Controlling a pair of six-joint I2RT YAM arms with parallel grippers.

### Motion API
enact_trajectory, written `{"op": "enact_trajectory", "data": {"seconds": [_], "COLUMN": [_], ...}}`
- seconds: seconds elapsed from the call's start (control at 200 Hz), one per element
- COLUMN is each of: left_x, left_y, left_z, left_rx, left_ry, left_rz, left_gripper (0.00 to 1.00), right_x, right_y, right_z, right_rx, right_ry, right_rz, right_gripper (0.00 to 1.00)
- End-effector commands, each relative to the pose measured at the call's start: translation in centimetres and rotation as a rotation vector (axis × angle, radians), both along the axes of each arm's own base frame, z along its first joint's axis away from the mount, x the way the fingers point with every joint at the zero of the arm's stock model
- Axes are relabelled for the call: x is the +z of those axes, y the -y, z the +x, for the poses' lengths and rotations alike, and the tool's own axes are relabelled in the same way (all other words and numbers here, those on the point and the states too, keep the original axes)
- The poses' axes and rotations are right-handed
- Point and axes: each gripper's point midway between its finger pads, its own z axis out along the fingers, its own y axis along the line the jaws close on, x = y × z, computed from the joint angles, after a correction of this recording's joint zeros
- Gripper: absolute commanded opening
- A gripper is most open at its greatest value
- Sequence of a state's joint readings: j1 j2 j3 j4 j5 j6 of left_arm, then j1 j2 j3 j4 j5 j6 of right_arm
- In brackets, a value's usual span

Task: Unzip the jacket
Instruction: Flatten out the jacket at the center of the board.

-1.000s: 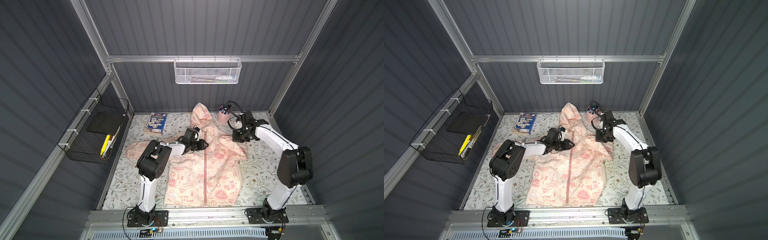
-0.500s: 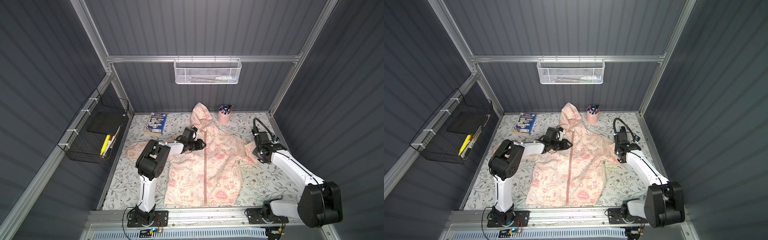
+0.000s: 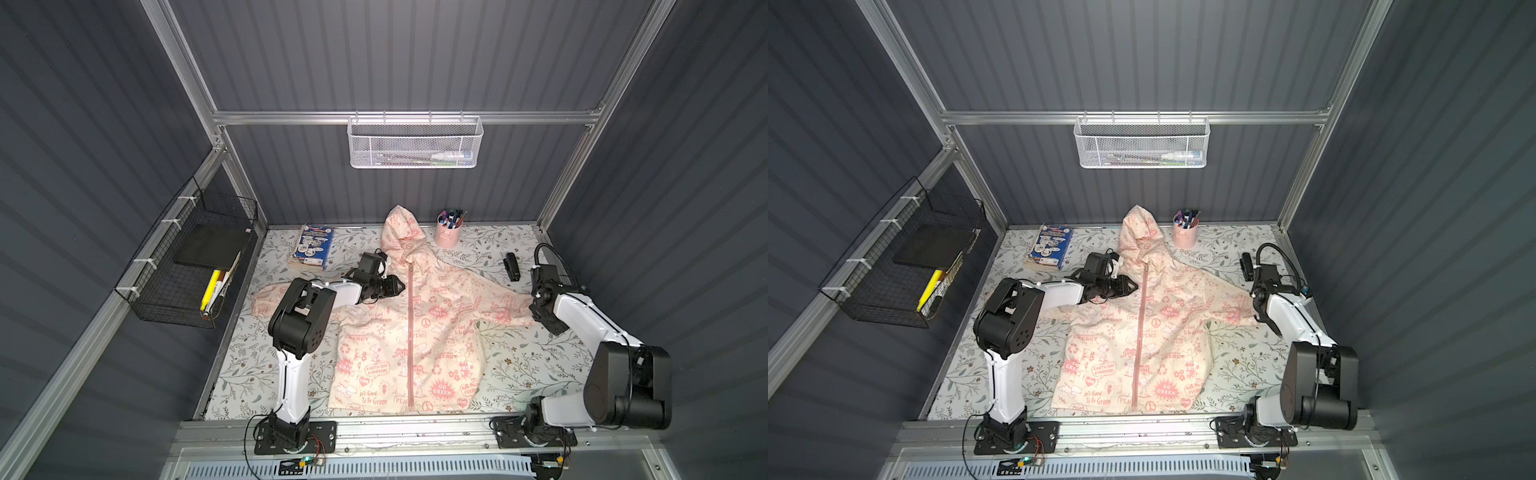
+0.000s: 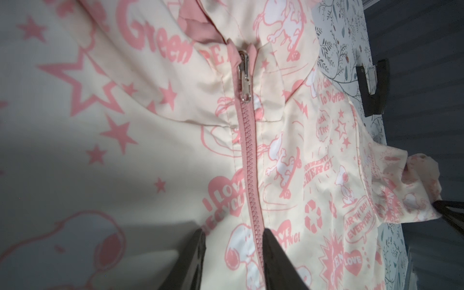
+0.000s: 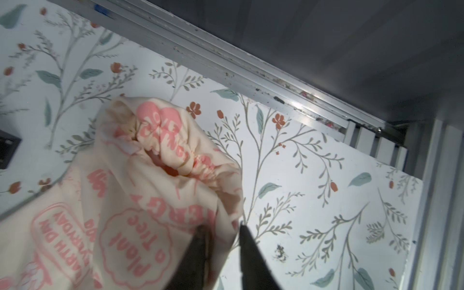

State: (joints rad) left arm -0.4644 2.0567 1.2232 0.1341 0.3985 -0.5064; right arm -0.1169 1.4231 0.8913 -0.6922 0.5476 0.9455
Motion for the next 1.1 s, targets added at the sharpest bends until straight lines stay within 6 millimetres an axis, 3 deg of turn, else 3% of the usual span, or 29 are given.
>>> {"op": "enact_trajectory", "data": {"seconds": [0.0, 0.05, 0.11, 0.19, 0.27, 0.355, 0.455, 0.545, 0.765, 0.936, 1.096], "left_x": [5.1, 6.8, 8.6, 10.7, 11.9, 11.9, 11.1, 9.9, 6.1, 4.5, 2.6], "left_y": [-0.4, -1.4, -3.2, -6.1, -8.9, -11.6, -15.3, -18.6, -23.3, -26.1, -28.7], "left_z": [0.7, 1.3, 2.0, 2.6, 2.7, 2.4, 1.3, 0.3, 0.7, 2.7, 3.0], "left_rx": [-0.012, 0.012, 0.066, 0.150, 0.232, 0.325, 0.448, 0.559, 0.656, 0.714, 0.771], "left_ry": [0.093, 0.125, 0.161, 0.201, 0.223, 0.219, 0.188, 0.141, 0.038, 0.008, -0.052], "left_rz": [-0.050, -0.057, -0.045, -0.020, 0.018, 0.093, 0.154, 0.207, 0.285, 0.328, 0.334], "left_gripper": [0.44, 0.48, 0.53, 0.62, 0.71, 0.73, 0.73, 0.73, 0.66, 0.63, 0.61], "right_x": [1.2, 2.2, 3.6, 5.4, 5.9, 5.4, 3.9, 1.7, -2.4, -4.4, -5.8], "right_y": [0.7, 0.7, 0.4, -1.4, -5.3, -10.4, -15.9, -18.7, -19.3, -17.8, -15.8], "right_z": [-1.2, -1.1, -0.2, 2.7, 6.1, 9.0, 10.7, 11.4, 12.4, 13.4, 13.6], "right_rx": [-0.076, -0.059, 0.003, 0.176, 0.411, 0.657, 0.875, 0.953, 0.875, 0.789, 0.659], "right_ry": [-0.010, 0.005, 0.050, 0.144, 0.225, 0.251, 0.208, 0.136, -0.009, -0.060, -0.053], "right_rz": [-0.014, -0.025, -0.042, -0.054, 0.008, 0.116, 0.227, 0.276, 0.364, 0.386, 0.470], "right_gripper": [0.70, 0.78, 0.79, 0.75, 0.66, 0.61, 0.60, 0.54, 0.38, 0.34, 0.28]}}
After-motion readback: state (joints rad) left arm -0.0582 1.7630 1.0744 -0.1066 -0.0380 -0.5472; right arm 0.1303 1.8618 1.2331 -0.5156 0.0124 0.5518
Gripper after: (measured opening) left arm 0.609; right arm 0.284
